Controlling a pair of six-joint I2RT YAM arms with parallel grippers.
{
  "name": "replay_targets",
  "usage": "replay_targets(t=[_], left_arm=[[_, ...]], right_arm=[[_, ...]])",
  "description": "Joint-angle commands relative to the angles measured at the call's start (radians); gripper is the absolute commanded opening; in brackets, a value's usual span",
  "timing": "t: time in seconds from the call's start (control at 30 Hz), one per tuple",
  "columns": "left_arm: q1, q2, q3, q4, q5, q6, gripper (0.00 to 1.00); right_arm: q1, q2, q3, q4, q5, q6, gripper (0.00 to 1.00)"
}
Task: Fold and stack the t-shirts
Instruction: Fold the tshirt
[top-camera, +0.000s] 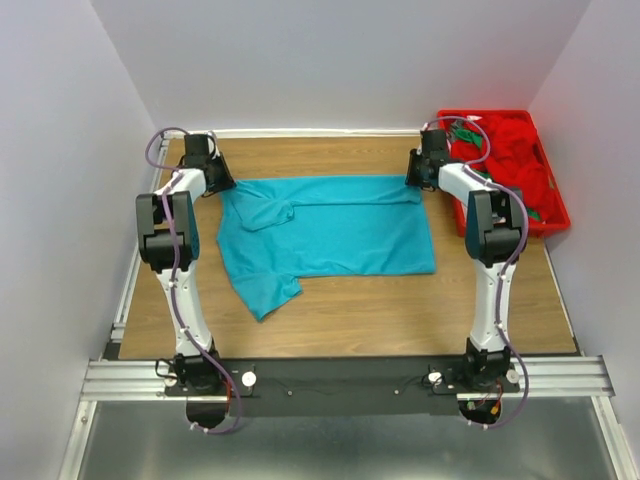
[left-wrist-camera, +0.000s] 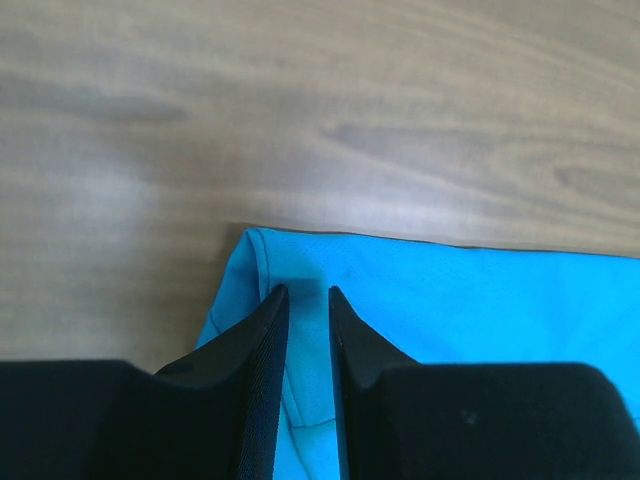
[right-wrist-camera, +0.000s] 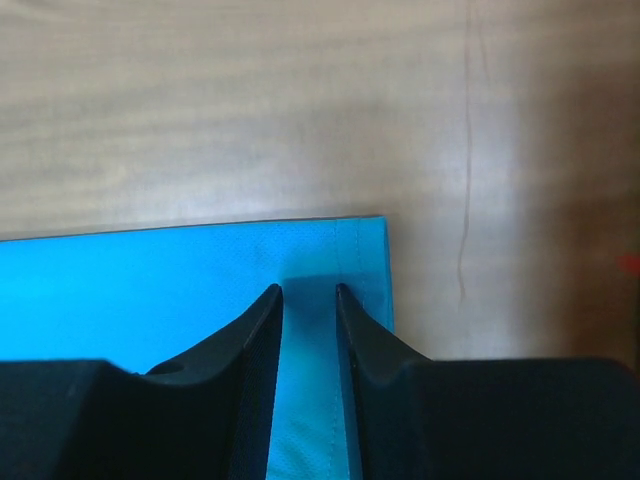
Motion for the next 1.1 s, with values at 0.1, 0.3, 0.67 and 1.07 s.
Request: replay_targets(t=[0.1,0.3,0.67,1.07], left_arm=[[0.008,0.063,0.191,-0.057,0.037,0.014,0.31],[0.009,-0.186,0.141,-0.065,0.013,0.031,0.43],[0.008,-0.851,-0.485,-0.161,-0.19,-0.028,0.73],[0.008,-1.008,-0.748,-0.282,-0.179,-0.074,0.7]], right_arm=[[-0.014,0.123,0.198,-0.092,-0.067,-0.065,0.37],[-0.013,-0.082,0.194,-0.132,-0.12,-0.073,0.49],[-0.01,-0.564,-0.32,-0.144,-0.164,0.007,0.58],[-0.002,-0.927,-0.676,-0.206,-0.15,0.041,0.58]])
